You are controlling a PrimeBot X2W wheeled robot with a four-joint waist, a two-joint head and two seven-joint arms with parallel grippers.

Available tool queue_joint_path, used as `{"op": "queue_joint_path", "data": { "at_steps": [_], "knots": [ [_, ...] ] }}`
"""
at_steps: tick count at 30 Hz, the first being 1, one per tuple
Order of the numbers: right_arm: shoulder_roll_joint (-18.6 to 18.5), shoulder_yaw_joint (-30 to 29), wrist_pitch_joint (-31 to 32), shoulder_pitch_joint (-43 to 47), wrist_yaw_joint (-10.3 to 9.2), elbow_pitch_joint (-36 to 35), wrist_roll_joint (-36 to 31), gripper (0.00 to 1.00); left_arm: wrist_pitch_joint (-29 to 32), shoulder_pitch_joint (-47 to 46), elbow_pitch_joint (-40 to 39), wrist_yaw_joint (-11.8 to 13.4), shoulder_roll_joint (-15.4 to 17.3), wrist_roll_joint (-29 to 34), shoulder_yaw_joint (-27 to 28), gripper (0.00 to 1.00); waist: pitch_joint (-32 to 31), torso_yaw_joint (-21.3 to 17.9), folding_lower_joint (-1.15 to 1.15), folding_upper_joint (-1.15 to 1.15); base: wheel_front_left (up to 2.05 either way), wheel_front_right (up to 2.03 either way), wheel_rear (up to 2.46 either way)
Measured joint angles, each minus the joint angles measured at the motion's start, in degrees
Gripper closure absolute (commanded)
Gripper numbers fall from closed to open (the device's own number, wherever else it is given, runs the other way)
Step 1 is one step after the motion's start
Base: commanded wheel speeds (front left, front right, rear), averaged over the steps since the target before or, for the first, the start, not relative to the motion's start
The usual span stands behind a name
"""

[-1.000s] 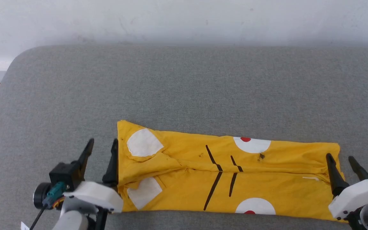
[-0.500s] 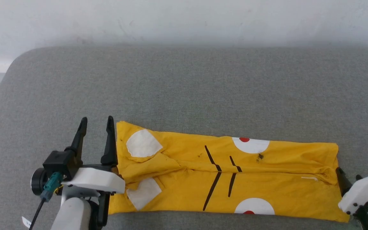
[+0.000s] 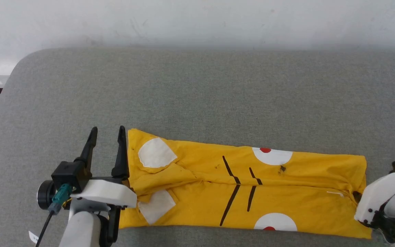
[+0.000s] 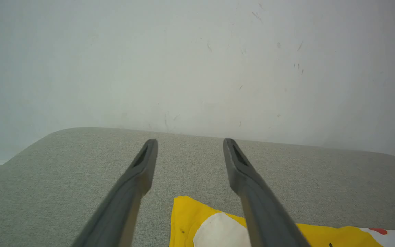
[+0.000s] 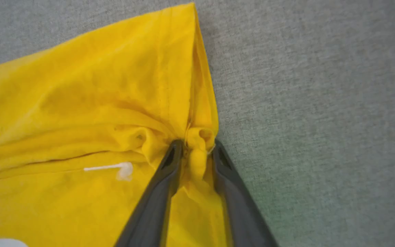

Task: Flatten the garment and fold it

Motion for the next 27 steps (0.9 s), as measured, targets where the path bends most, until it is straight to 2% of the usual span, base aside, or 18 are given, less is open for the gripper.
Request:
{"op": "queue_joint_path", "data": {
  "at_steps": [7,13,20,23,27],
  "knots": [
    [1.2,-1.1,-0.5,0.9,0.09,-3.8,-4.2,1.0,0.0,0.0,0.6,-1.1,-0.8,1.5,1.2,0.0,0.3,-0.1,0.01,0.0,0.0,0.0,0.0],
    [-0.2,-8.4,-6.8,1.2,0.09,-6.0,-11.3,1.0,0.0,0.0,0.9,-2.0,-1.5,2.0,1.7,0.0,0.9,0.1,0.01,0.0,0.0,0.0,0.0],
    [-2.2,-16.1,-12.2,0.9,0.09,-4.1,-18.0,1.0,0.0,0.0,1.1,-2.4,-1.7,2.6,2.5,0.0,1.4,0.1,0.01,0.0,0.0,0.0,0.0],
    [-2.2,-15.7,-12.6,0.9,0.08,-3.5,-17.3,1.0,0.0,0.0,1.3,-2.5,-1.8,2.9,2.6,0.0,1.1,0.1,0.01,0.0,0.0,0.0,0.0],
    [-2.0,-10.3,-9.2,1.7,0.08,-7.6,-15.0,1.0,0.0,0.0,1.5,-2.5,-1.9,3.0,2.9,0.0,0.6,0.0,0.01,0.0,0.0,0.0,0.0]
  ]
}}
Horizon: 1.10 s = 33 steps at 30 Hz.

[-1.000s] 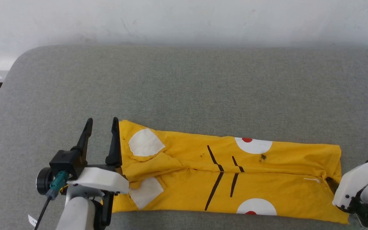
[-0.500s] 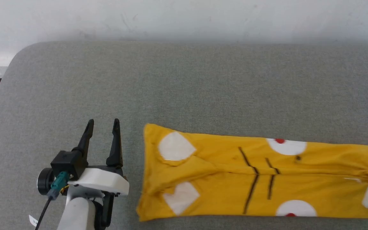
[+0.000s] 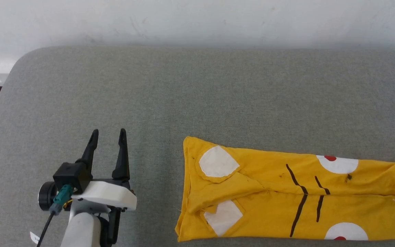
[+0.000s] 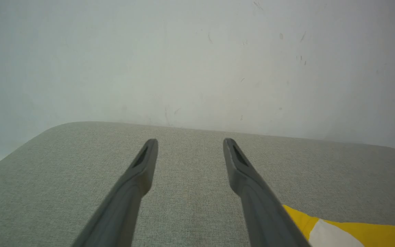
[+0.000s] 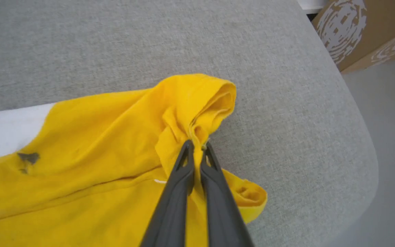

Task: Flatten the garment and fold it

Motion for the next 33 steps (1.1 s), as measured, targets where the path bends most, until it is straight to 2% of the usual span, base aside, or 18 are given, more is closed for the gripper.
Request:
{"op": "queue_joint_path", "data": {
  "at_steps": [3,11,14,16,20,25,33],
  "knots": [
    [0.3,5.8,5.5,3.2,-0.01,-7.1,3.0,1.0,0.0,0.0,0.2,-0.4,-0.1,0.1,0.1,0.0,-0.5,-0.1,0.0,0.0,0.0,0.0,0.0],
    [0.4,23.2,22.2,11.5,-0.02,-36.7,11.4,1.0,0.0,0.1,0.6,-0.7,-0.2,0.5,0.1,0.0,-1.3,0.2,0.0,0.0,0.0,0.0,0.0],
    [-0.9,30.4,25.0,12.0,-0.02,-42.8,13.0,1.0,0.0,0.1,0.8,-0.9,-0.2,0.5,0.0,0.0,-1.3,0.7,-0.01,0.0,0.0,0.0,0.0],
    [-1.8,35.5,25.4,11.4,-0.02,-44.3,13.7,1.0,0.0,0.0,0.9,-1.0,-0.2,0.5,0.0,0.0,-1.2,0.9,0.0,0.0,0.0,0.0,0.0],
    [-2.6,45.0,24.9,7.3,-0.02,-42.2,14.7,1.0,0.0,0.0,0.9,-1.0,-0.3,0.5,-0.1,0.0,-0.4,1.4,0.0,0.0,0.0,0.0,0.0],
    [-1.5,53.8,20.8,1.2,-0.02,-33.5,15.3,1.0,0.0,-0.8,0.9,-1.0,-0.3,0.5,-0.3,0.0,0.8,2.4,0.0,0.0,0.0,0.0,0.0],
    [2.1,59.8,12.0,-7.0,-0.05,-15.3,16.4,1.0,0.0,-2.3,0.6,-1.0,-0.3,0.4,-1.3,0.0,3.3,4.0,0.0,0.0,0.0,0.0,0.0]
  ]
}}
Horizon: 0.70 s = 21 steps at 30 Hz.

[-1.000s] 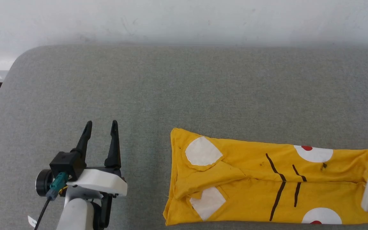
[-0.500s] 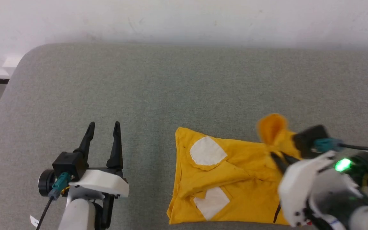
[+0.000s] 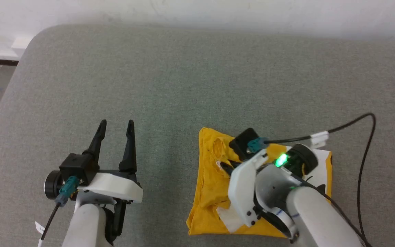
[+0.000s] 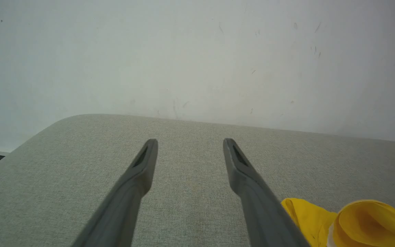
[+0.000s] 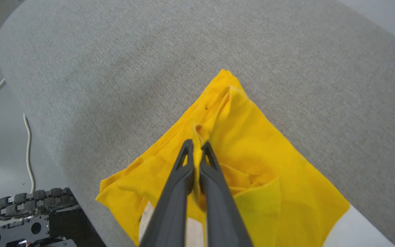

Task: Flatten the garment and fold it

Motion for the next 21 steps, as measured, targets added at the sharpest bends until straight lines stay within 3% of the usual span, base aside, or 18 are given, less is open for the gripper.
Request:
{"op": "queue_joint_path", "data": {
  "at_steps": [6,7,8,9,15,21],
  "knots": [
    [0.7,4.4,-4.5,-6.0,-0.01,12.2,3.0,1.0,0.0,-0.5,-0.1,0.1,0.0,-0.5,-0.4,0.0,1.8,0.6,0.0,0.0,0.0,0.0,0.0],
    [0.7,5.2,-5.2,-7.0,-0.01,13.8,4.0,0.96,0.0,-0.5,-0.1,0.1,0.0,-0.5,-0.5,0.0,2.0,0.7,0.0,0.0,0.0,0.0,0.0],
    [0.7,5.9,-6.1,-7.8,-0.01,15.1,5.3,0.33,0.0,-0.5,-0.1,0.1,0.0,-0.5,-0.6,0.0,2.2,0.8,0.0,0.0,0.0,0.0,0.0],
    [0.6,6.8,-6.8,-8.5,-0.01,16.0,6.8,0.0,0.0,-0.6,-0.1,0.1,0.0,-0.5,-0.7,0.0,2.4,0.8,0.0,0.0,0.0,0.0,0.0],
    [0.8,8.8,-13.5,-10.6,-0.01,16.7,14.5,0.0,0.0,-0.7,0.0,0.6,0.0,-0.7,-0.9,0.0,2.1,0.5,0.0,0.0,0.0,0.0,0.0],
    [0.8,2.2,-31.4,-9.9,-0.01,8.0,17.0,0.0,0.0,-0.7,0.2,0.6,-0.1,-0.6,-0.6,0.0,0.4,-0.3,-0.01,0.0,0.0,0.0,0.0]
  ]
}}
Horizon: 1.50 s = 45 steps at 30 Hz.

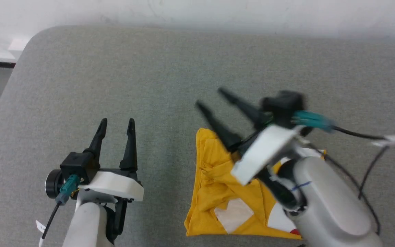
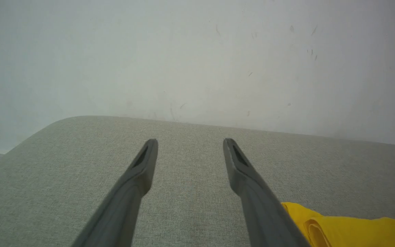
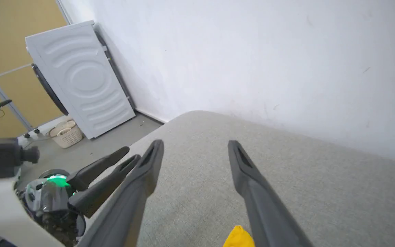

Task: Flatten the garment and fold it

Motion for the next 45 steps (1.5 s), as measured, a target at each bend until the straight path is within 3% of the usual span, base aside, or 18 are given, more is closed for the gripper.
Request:
{"op": "queue_joint_path", "data": {
  "at_steps": [4,7,12,16,21,26,38,39,40,41,42,43,45],
  "knots": [
    [0.2,-8.8,-10.9,4.3,0.0,-6.6,-2.3,0.0,0.0,0.7,0.0,0.0,-0.1,0.2,0.4,0.0,-1.3,-0.9,0.0,0.0,0.0,0.0,0.0],
    [0.2,-17.3,-14.4,10.2,0.0,-9.6,-3.6,0.0,0.0,1.2,0.0,0.0,-0.1,0.2,0.7,0.0,-2.4,-1.6,-0.01,0.0,0.0,0.0,0.0],
    [0.0,-29.5,-12.8,19.6,0.0,-11.0,-4.4,0.0,0.0,1.8,0.0,-0.1,-0.1,0.2,0.7,0.0,-3.6,-2.8,-0.01,0.0,0.0,0.0,0.0],
    [-0.1,-34.5,-8.6,23.9,0.0,-8.9,-5.0,0.0,0.0,1.8,0.0,-0.5,-0.1,0.2,0.5,0.0,-3.9,-3.2,-0.01,0.0,0.0,0.0,0.0],
    [-0.1,-36.1,0.0,27.1,0.0,-4.0,-4.7,0.0,0.0,1.8,0.0,-0.5,-0.1,0.2,0.2,0.0,-3.8,-3.1,0.0,0.0,0.0,0.0,0.0],
    [-0.1,-34.9,6.8,27.8,0.0,0.1,1.4,0.0,0.0,1.8,0.0,-0.5,-0.1,0.2,0.1,0.0,-3.5,-2.8,0.0,0.0,0.0,0.0,0.0],
    [-0.2,-32.4,14.3,25.2,0.01,8.3,7.3,0.0,0.0,1.7,0.0,-0.5,-0.1,0.2,0.0,0.0,-3.2,-1.5,0.0,0.0,0.0,0.0,0.0],
    [-0.3,-32.2,14.5,24.8,0.05,8.9,8.0,0.18,0.0,1.7,0.1,-0.5,-0.1,0.2,0.0,0.0,-3.2,-1.4,0.0,0.0,0.0,0.0,0.0],
    [-0.4,-32.0,14.8,24.3,0.07,9.5,8.3,0.29,0.0,1.7,0.1,-0.5,-0.1,0.2,0.0,0.0,-3.2,-1.2,0.0,0.0,0.0,0.0,0.0],
    [-0.5,-31.7,15.0,23.8,0.07,10.1,8.5,0.69,0.0,1.7,0.1,-0.5,-0.1,0.2,0.0,0.0,-3.2,-1.2,0.0,0.0,0.0,0.0,0.0],
    [-0.5,-31.4,15.1,23.2,0.07,10.7,8.5,0.87,0.0,1.7,0.1,-0.5,-0.1,0.2,0.0,0.0,-3.2,-1.1,0.0,0.0,0.0,0.0,0.0],
    [-0.5,-31.0,15.2,22.7,0.07,11.1,7.8,1.0,0.0,1.7,0.1,-0.5,-0.1,0.2,0.0,0.0,-3.2,-1.1,0.0,0.0,0.0,0.0,0.0],
    [-0.3,-30.5,15.2,21.8,0.07,11.2,5.6,1.0,0.0,1.8,0.1,-0.5,-0.1,0.2,0.0,0.0,-3.3,-1.1,0.0,0.0,0.0,0.0,0.0]
  ]
}}
